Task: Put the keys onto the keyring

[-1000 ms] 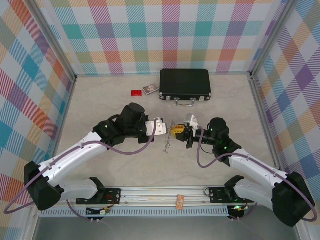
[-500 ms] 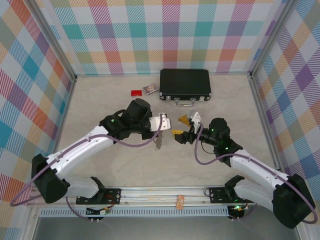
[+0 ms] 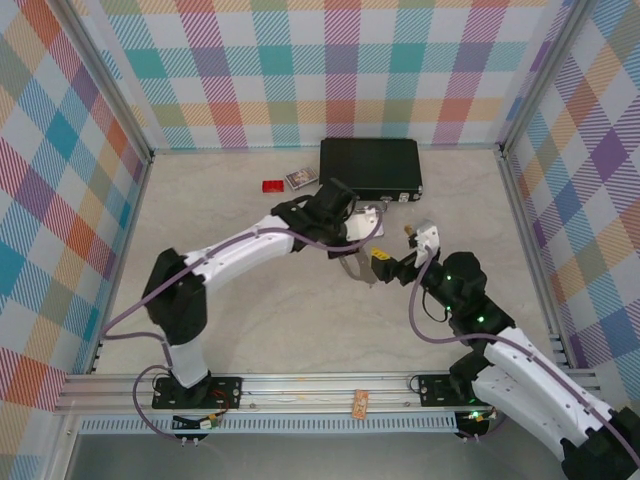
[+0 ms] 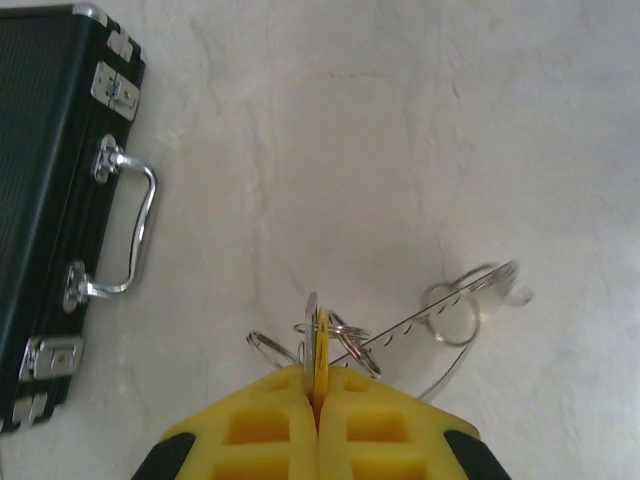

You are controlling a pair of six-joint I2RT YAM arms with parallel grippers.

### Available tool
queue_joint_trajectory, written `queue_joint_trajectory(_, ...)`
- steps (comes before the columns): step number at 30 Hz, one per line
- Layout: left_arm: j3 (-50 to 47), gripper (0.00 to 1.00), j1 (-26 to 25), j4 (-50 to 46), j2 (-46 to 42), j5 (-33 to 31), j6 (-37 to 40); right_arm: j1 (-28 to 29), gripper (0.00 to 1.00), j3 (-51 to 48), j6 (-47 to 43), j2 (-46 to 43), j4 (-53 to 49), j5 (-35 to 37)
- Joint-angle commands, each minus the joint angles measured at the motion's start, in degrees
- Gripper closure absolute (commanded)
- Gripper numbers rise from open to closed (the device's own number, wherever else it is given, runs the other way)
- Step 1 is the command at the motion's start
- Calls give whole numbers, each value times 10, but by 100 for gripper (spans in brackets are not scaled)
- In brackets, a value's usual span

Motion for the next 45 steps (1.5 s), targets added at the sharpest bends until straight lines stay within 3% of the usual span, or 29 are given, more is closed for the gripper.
queue_joint_trajectory(1,56,100,-4,20,49,5,-15,-4,5,-8,25,-40,-65,89)
queue_joint_trajectory(4,85,100,-1,26,90,9,-15,-4,5,-12,43,-75,-116,156)
queue_joint_trajectory(8,62,100,12,51,99,27,-30,-4,4,-34,47,-116,-120,169)
queue_joint_trajectory(16,-105,100,34,122,6,31,-47,-4,3,-33,40,-71,-87,139)
queue_joint_trajectory(22,-181,100,60,124,-37,35,-54,-4,1,-29,44,-32,-58,110)
queue_joint_trajectory(45,-325,100,82,171,-73,-68,-100,-5,1,-48,49,-14,-24,86)
